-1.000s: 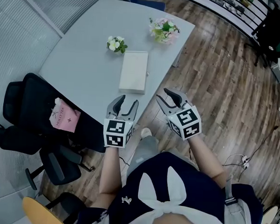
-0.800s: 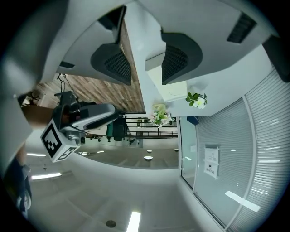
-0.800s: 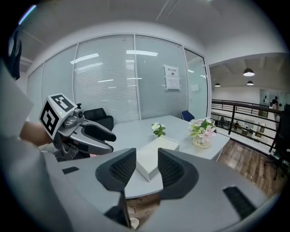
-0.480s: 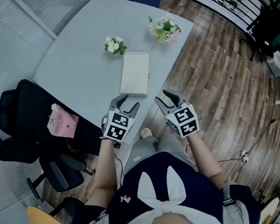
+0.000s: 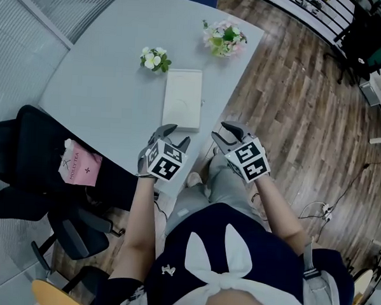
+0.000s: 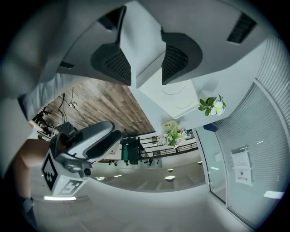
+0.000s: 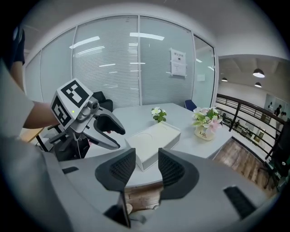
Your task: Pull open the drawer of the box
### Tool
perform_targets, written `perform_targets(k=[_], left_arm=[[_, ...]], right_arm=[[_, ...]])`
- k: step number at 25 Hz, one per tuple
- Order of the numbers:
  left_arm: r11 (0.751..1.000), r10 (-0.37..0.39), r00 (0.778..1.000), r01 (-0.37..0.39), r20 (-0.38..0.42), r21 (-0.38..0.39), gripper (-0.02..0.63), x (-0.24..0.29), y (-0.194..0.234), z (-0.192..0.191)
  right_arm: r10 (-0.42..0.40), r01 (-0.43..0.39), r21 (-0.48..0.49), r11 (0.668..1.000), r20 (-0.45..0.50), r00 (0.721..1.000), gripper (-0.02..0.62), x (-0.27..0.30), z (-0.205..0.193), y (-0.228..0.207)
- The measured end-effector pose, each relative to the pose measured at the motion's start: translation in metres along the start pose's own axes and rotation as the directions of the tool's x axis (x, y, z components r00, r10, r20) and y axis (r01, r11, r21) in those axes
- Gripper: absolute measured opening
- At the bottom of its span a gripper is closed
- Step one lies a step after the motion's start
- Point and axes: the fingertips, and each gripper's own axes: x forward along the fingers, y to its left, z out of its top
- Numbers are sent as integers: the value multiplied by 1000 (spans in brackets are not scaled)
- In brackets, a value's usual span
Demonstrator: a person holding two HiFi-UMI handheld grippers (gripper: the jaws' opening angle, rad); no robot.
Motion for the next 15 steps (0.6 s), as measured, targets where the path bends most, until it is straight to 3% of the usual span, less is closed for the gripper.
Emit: perform_targets(k=[11,15], left_arm=[[999,-23,989,30,-147,43,202,35,12,-11],[996,0,970,23,-243,92,202,46,21,-24]], right_arm=[[100,-106,-82,991,-77,992,161,33,-6,-25],[142,-151,-93,984,-95,985,161,45,-6,-38]])
